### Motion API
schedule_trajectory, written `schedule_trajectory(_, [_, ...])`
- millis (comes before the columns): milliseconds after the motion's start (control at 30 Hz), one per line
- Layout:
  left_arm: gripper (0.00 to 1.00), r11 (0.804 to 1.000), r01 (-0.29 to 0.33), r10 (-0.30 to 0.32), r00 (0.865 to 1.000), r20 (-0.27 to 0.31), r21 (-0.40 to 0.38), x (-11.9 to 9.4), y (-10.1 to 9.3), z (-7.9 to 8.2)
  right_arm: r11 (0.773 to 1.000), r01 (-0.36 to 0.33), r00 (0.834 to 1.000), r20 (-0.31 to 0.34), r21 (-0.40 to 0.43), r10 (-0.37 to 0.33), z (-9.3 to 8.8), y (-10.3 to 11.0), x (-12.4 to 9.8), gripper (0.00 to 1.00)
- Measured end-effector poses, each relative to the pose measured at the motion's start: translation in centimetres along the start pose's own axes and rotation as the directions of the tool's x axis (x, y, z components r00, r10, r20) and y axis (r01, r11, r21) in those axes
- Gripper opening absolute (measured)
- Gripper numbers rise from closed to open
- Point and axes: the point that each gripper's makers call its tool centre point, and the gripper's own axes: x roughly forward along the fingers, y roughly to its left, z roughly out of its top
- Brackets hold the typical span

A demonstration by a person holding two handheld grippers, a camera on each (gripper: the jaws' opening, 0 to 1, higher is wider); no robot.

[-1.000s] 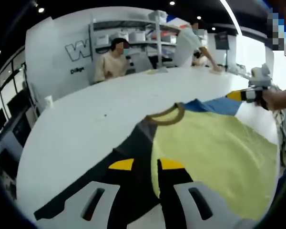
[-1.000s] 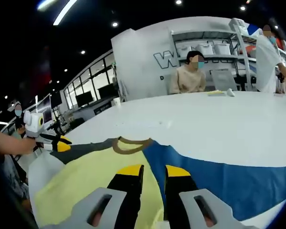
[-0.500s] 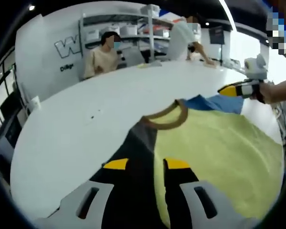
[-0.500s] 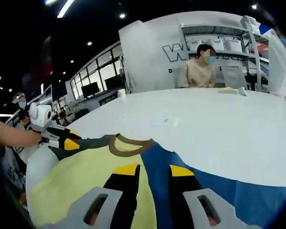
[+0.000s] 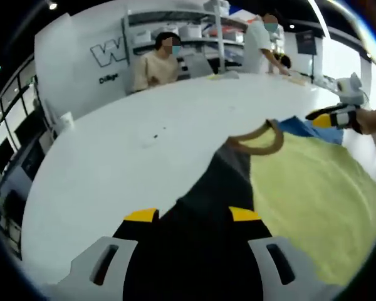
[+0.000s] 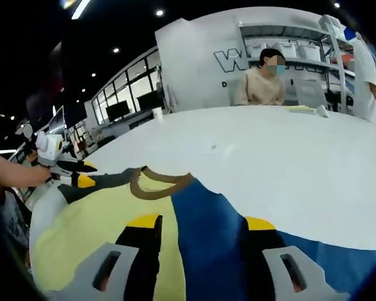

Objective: Fold the garment on the visible template until the final outline fits inside the template.

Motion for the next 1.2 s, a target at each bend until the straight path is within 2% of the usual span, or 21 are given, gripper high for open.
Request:
schedule_trajectory(67, [0.44, 0.997, -0.067, 0.067, 0.998, 0.010, -0.025, -0.4, 2.0, -0.2, 1.000, 0.006, 1.000, 0.000, -0.004, -0.006, 0.0, -0.5, 0.7, 0.60])
schedule_trajectory(133, [0.44, 0.996, -0.081, 0.081, 0.997, 0.006, -0.036, -0.5, 2.6, -0.4, 1.000, 0.004, 1.000, -0.006, -0.005, -0.004, 0.0, -0.5, 0.9, 0.63])
schedule_trajectory(267, [0.51, 0.991, -0.122, 0.121, 0.992, -0.025, -0.059, -1.3, 4.8, -2.3, 1.000, -0.003, 1.000, -0.030, 0.002, 0.003, -0.9, -1.1, 1.7, 0.66])
schedule_trajectory(333, [0.55, 0.990, -0.123, 0.121, 0.992, -0.039, -0.065, -1.1, 4.7, -2.8, 1.000, 0.005, 0.999, -0.051, 0.004, -0.004, -1.7, -1.2, 1.9, 0.73])
schedule_trajectory(367, [0.57, 0.992, -0.113, 0.109, 0.992, -0.061, -0.063, -0.8, 4.6, -3.7, 1.000, 0.022, 0.996, -0.081, -0.022, -0.024, -3.0, -1.9, 2.3, 0.80])
schedule_trajectory(400, [0.58, 0.991, -0.109, 0.105, 0.993, -0.049, -0.079, -0.7, 4.5, -3.8, 1.000, 0.014, 0.995, -0.094, -0.012, -0.015, -3.4, -2.1, 2.5, 0.83])
schedule_trajectory(433, [0.58, 0.990, -0.105, 0.102, 0.994, -0.037, -0.096, -0.6, 4.5, -3.9, 1.000, 0.009, 0.998, -0.064, -0.025, -0.011, -3.0, -2.2, 2.5, 0.83])
schedule_trajectory(467, [0.59, 0.985, -0.114, 0.112, 0.993, -0.021, -0.129, -0.7, 5.1, -4.4, 0.999, 0.019, 0.998, -0.064, -0.031, -0.021, -2.8, -2.8, 2.3, 0.82])
schedule_trajectory(533, [0.59, 0.983, -0.124, 0.125, 0.992, -0.004, -0.132, -0.8, 5.5, -4.5, 0.998, 0.027, 0.998, -0.061, -0.052, -0.031, -2.9, -3.0, 2.4, 0.81])
schedule_trajectory(600, [0.49, 0.979, -0.130, 0.131, 0.991, -0.003, -0.160, -0.9, 6.6, -5.4, 0.997, 0.047, 0.997, -0.054, -0.057, -0.050, -2.7, -3.7, 2.2, 0.79])
schedule_trajectory(667, [0.47, 0.975, -0.134, 0.137, 0.991, 0.007, -0.180, -1.1, 6.8, -5.6, 0.994, 0.056, 0.997, -0.055, -0.095, -0.061, -3.0, -4.2, 2.0, 0.71])
schedule_trajectory(700, [0.48, 0.977, -0.149, 0.150, 0.989, -0.005, -0.155, -1.8, 7.1, -5.8, 0.991, 0.071, 0.994, -0.072, -0.111, -0.079, -2.9, -4.7, 1.4, 0.68])
schedule_trajectory(767, [0.49, 0.992, -0.102, 0.102, 0.995, 0.001, -0.075, -2.1, 5.9, -5.4, 0.994, 0.015, 1.000, 0.008, -0.104, -0.015, -1.4, -3.0, 0.5, 0.66])
schedule_trajectory(833, [0.47, 0.994, -0.076, 0.079, 0.996, 0.031, -0.073, -2.1, 5.6, -5.1, 0.992, -0.038, 0.999, 0.022, -0.122, 0.041, -0.9, -1.4, 0.4, 0.64])
schedule_trajectory(867, [0.47, 0.994, -0.079, 0.083, 0.996, 0.046, -0.069, -2.6, 4.9, -4.9, 0.985, -0.080, 0.997, 0.001, -0.154, 0.081, -1.3, -0.3, 0.5, 0.64])
schedule_trajectory(900, [0.47, 0.994, -0.079, 0.082, 0.996, 0.042, -0.073, -2.6, 5.0, -5.0, 0.981, -0.108, 0.993, -0.059, -0.159, 0.100, -2.5, 0.4, 0.8, 0.63])
schedule_trajectory(933, [0.46, 0.995, -0.058, 0.059, 0.998, 0.006, -0.075, -2.4, 4.6, -6.0, 0.982, -0.115, 0.991, -0.091, -0.151, 0.102, -3.9, 0.8, 1.4, 0.64])
schedule_trajectory(1000, [0.46, 0.994, -0.057, 0.060, 0.998, 0.031, -0.097, -2.4, 4.8, -6.1, 0.986, -0.107, 0.988, -0.128, -0.129, 0.091, -4.7, 0.7, 1.3, 0.67])
schedule_trajectory(1033, [0.48, 0.991, -0.059, 0.065, 0.997, 0.047, -0.118, -2.4, 5.1, -6.3, 0.984, -0.100, 0.991, -0.107, -0.147, 0.084, -5.6, 0.8, 0.5, 0.67])
schedule_trajectory(1133, [0.55, 0.987, -0.085, 0.094, 0.993, 0.065, -0.134, -2.6, 5.8, -6.5, 0.979, -0.081, 0.994, -0.085, -0.187, 0.066, -4.9, -0.4, 0.7, 0.73])
schedule_trajectory(1200, [0.56, 0.988, -0.080, 0.090, 0.993, 0.070, -0.132, -3.0, 5.6, -6.5, 0.980, -0.075, 0.995, -0.078, -0.185, 0.062, -4.5, -0.2, 0.1, 0.77])
